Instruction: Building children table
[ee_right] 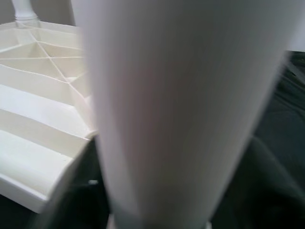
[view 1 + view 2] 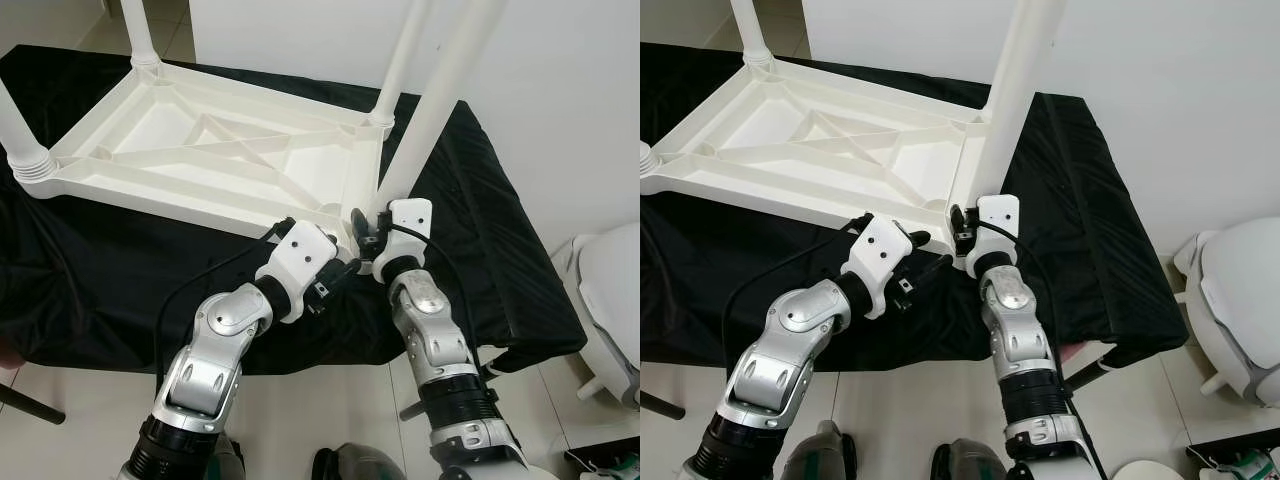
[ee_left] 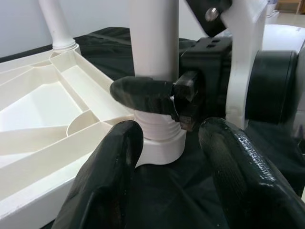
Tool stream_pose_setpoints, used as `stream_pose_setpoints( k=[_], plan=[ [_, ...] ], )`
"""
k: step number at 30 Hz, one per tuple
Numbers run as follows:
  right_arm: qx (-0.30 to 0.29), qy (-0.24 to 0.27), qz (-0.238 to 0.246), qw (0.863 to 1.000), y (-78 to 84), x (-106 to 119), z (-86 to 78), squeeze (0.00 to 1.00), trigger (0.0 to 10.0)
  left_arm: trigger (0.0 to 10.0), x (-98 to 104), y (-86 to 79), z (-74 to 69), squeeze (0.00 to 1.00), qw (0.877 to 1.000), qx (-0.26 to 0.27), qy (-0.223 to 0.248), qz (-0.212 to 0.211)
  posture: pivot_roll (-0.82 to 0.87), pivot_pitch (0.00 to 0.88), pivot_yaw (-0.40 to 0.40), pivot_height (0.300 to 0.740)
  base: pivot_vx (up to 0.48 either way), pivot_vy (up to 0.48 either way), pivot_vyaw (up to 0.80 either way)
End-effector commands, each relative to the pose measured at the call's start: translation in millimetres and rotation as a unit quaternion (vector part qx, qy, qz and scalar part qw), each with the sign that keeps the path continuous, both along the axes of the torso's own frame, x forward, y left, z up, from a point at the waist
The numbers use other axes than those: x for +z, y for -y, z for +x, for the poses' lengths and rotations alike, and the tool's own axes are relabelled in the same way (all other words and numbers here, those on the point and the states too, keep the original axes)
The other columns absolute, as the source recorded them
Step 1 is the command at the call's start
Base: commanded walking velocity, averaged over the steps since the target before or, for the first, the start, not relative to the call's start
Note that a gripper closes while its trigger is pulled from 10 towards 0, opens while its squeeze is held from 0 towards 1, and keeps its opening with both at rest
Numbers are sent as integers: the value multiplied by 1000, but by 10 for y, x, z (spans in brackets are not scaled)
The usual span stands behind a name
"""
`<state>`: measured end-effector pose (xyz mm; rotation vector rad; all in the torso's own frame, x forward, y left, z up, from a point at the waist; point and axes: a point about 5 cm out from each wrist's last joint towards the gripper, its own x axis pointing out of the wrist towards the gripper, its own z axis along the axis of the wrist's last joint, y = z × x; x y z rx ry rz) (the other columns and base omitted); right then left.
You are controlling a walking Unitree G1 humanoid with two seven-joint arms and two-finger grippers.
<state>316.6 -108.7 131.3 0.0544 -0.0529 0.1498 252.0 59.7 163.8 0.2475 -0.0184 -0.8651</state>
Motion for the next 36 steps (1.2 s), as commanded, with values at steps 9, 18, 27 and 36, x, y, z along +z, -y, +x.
stream_pose_setpoints(
  k=[9,18,27,36],
  plan=[
    [79,14,-5,997,208,81,105,1000,10000,10000,15,-3,8,0,999,36,6,-6,-37,13,-99,740,0,0,0],
    [261,-5,-37,965,303,86,119,0,10000,10000,26,-6,9,0,999,36,6,-6,-29,7,-94,740,0,0,0],
    [364,-16,-81,928,307,5,111,0,7255,10000,34,-11,10,0,999,33,9,-2,-16,0,-91,740,0,0,0],
    [362,-23,-83,928,404,-8,160,0,0,10000,20,-27,-25,0,1000,28,4,2,-15,2,-94,740,0,0,0]
  ],
)
